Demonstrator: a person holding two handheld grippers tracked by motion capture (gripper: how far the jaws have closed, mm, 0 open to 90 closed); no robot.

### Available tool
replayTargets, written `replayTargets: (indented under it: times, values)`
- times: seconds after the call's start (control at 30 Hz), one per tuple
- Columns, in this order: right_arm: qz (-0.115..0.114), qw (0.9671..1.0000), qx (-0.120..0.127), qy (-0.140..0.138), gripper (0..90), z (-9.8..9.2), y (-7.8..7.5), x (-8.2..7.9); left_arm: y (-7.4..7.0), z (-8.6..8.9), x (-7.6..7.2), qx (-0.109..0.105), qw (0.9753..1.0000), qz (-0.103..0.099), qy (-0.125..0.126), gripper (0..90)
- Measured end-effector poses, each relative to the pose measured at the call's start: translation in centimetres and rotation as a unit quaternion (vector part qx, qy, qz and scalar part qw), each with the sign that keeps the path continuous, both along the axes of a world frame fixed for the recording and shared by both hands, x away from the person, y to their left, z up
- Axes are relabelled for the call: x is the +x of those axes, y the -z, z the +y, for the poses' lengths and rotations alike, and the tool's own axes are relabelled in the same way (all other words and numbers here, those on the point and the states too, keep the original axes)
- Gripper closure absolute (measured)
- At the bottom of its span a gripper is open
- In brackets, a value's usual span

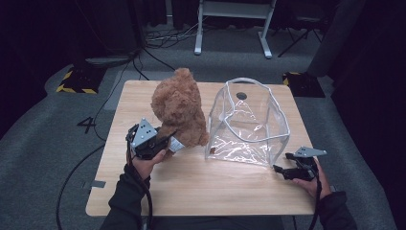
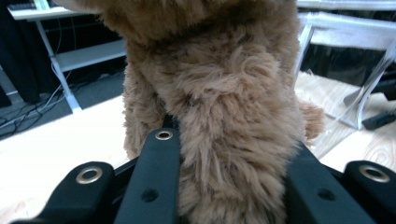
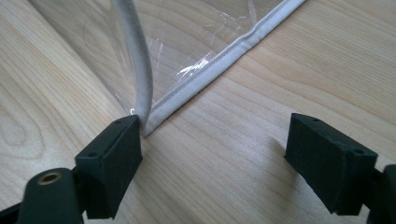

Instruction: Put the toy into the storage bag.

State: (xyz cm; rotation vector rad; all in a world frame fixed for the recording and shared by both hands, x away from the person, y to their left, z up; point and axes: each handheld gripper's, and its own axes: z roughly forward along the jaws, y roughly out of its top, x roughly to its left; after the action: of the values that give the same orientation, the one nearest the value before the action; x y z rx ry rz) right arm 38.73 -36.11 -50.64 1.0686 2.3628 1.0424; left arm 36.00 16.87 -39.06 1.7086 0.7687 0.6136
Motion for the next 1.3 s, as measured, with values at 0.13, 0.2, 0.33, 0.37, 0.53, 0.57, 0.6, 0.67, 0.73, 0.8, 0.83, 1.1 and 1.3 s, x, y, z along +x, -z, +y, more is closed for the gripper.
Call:
replayTargets:
  times: [0.13, 0.2, 0.33, 0.37, 0.53, 0.57, 0.6, 0.67, 0.73, 0.8, 0.83, 1.1, 1.3]
  values:
    - [0.000, 1.0000, 0.000, 0.000, 18.1, 0.0, 0.0, 0.0, -1.2, -0.1, 0.3, -0.006, 0.9999, -0.011, 0.002, 76.0]
    - [0.000, 1.0000, 0.000, 0.000, 18.1, 0.0, 0.0, 0.0, -1.8, -0.2, 0.5, -0.008, 0.9998, -0.016, 0.003, 76.0]
    - [0.000, 1.0000, 0.000, 0.000, 18.1, 0.0, 0.0, 0.0, -2.9, -0.3, 0.7, -0.014, 0.9996, -0.023, 0.006, 76.0]
    - [0.000, 1.0000, 0.000, 0.000, 18.1, 0.0, 0.0, 0.0, -3.2, -0.4, 0.8, -0.016, 0.9995, -0.026, 0.006, 76.0]
    - [0.000, 1.0000, 0.000, 0.000, 18.1, 0.0, 0.0, 0.0, -4.9, -0.8, 1.1, -0.021, 0.9989, -0.039, 0.013, 76.0]
    - [0.000, 1.0000, 0.000, 0.000, 18.1, 0.0, 0.0, 0.0, -5.3, -0.9, 1.1, -0.019, 0.9989, -0.041, 0.013, 76.0]
    - [0.000, 1.0000, 0.000, 0.000, 18.1, 0.0, 0.0, 0.0, -5.6, -1.0, 1.2, -0.017, 0.9988, -0.044, 0.014, 75.9]
    - [0.000, 1.0000, 0.000, 0.000, 18.1, 0.0, 0.0, 0.0, -6.2, -1.2, 1.4, -0.020, 0.9984, -0.050, 0.014, 75.9]
    - [0.000, 1.0000, 0.000, 0.000, 18.1, 0.0, 0.0, 0.0, -6.7, -1.4, 1.5, -0.021, 0.9982, -0.053, 0.016, 75.9]
    - [0.000, 1.0000, 0.000, 0.000, 18.1, 0.0, 0.0, 0.0, -7.1, -1.6, 1.6, -0.024, 0.9979, -0.057, 0.020, 75.9]
    - [0.000, 1.0000, 0.000, 0.000, 18.1, 0.0, 0.0, 0.0, -7.3, -1.7, 1.7, -0.024, 0.9978, -0.058, 0.020, 75.9]
    - [0.000, 1.0000, 0.000, 0.000, 18.1, 0.0, 0.0, 0.0, -8.2, -2.5, 2.5, -0.030, 0.9970, -0.066, 0.027, 75.9]
    - [0.000, 1.0000, 0.000, 0.000, 18.1, 0.0, 0.0, 0.0, -8.6, -3.1, 2.8, -0.039, 0.9963, -0.070, 0.032, 75.9]
